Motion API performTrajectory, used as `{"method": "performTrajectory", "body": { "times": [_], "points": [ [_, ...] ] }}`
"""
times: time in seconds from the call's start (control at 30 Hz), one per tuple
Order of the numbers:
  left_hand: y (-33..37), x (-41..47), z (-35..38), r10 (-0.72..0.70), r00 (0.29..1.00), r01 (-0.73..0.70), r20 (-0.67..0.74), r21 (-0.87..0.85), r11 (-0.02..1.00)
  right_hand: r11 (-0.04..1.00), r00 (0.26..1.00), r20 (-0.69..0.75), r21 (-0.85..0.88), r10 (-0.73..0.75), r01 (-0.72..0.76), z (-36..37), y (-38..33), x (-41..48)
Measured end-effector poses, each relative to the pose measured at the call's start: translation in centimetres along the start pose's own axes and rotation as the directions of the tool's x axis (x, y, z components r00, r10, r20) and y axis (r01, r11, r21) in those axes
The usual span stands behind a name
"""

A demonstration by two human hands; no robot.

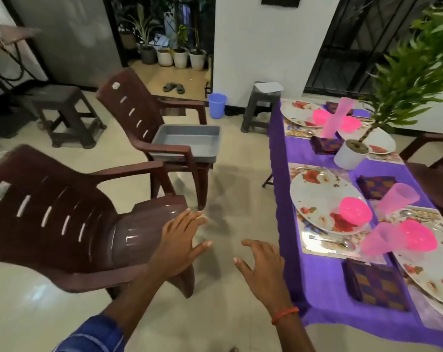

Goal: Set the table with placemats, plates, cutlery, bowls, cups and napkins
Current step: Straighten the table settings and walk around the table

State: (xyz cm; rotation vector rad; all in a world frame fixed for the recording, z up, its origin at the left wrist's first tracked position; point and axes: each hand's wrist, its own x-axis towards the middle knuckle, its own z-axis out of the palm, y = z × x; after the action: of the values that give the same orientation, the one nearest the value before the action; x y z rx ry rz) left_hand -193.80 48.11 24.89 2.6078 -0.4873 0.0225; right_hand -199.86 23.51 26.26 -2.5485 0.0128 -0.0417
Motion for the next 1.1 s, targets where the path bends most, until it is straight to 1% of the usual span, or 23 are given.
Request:
{"method": "performTrajectory", "body": {
  "times": [0.1, 0.17, 0.3, 0.4, 0.47, 0.6, 0.67, 0.77, 0.9, 1.0, 1.1],
  "points": [
    [-2.4, -3.7, -2.5, -0.006, 1.000, 0.005, -0.030, -0.012, 1.000, 0.999, 0.999, 0.028, -0.007, -0.041, 0.041, 2.2, -3.9, -1.3],
    [-5.1, -7.2, -4.6, -0.009, 0.998, 0.008, -0.068, -0.013, 1.000, 0.998, 0.995, 0.078, -0.026, -0.062, 0.064, 4.5, -7.6, -2.4],
    [-10.5, -13.5, -8.2, -0.077, 0.978, 0.080, -0.196, 0.008, 0.997, 0.988, 0.980, 0.135, -0.030, -0.147, 0.152, 8.4, -15.1, -4.8],
    [-14.2, -17.7, -10.7, -0.130, 0.971, 0.139, -0.199, 0.035, 0.990, 0.981, 0.970, 0.157, -0.021, -0.188, 0.193, 11.5, -19.8, -5.9],
    [-16.3, -20.2, -12.1, -0.164, 0.967, 0.173, -0.193, 0.032, 0.984, 0.975, 0.963, 0.167, -0.044, -0.210, 0.220, 13.1, -22.5, -6.3],
    [-19.4, -23.4, -14.3, -0.221, 0.958, 0.225, -0.185, 0.003, 0.974, 0.973, 0.957, 0.191, -0.025, -0.219, 0.227, 15.3, -26.9, -7.0],
    [-20.8, -23.9, -15.2, -0.230, 0.955, 0.232, -0.187, -0.009, 0.973, 0.969, 0.951, 0.199, -0.033, -0.234, 0.245, 16.3, -28.6, -6.9],
    [-22.8, -23.8, -16.2, -0.237, 0.954, 0.236, -0.185, -0.027, 0.971, 0.972, 0.948, 0.228, -0.031, -0.221, 0.234, 17.4, -30.6, -5.9],
    [-26.0, -21.8, -17.5, -0.192, 0.971, 0.191, -0.143, -0.019, 0.981, 0.972, 0.954, 0.198, -0.021, -0.226, 0.235, 19.2, -33.8, -3.0],
    [-29.5, -19.6, -19.0, -0.158, 0.977, 0.161, -0.147, 0.012, 0.987, 0.976, 0.957, 0.203, -0.025, -0.205, 0.214, 21.1, -36.2, -0.3],
    [-33.1, -18.1, -20.6, -0.154, 0.982, 0.158, -0.113, 0.028, 0.987, 0.985, 0.964, 0.204, 0.011, -0.168, 0.169, 23.0, -38.7, 2.8]
  ]
}}
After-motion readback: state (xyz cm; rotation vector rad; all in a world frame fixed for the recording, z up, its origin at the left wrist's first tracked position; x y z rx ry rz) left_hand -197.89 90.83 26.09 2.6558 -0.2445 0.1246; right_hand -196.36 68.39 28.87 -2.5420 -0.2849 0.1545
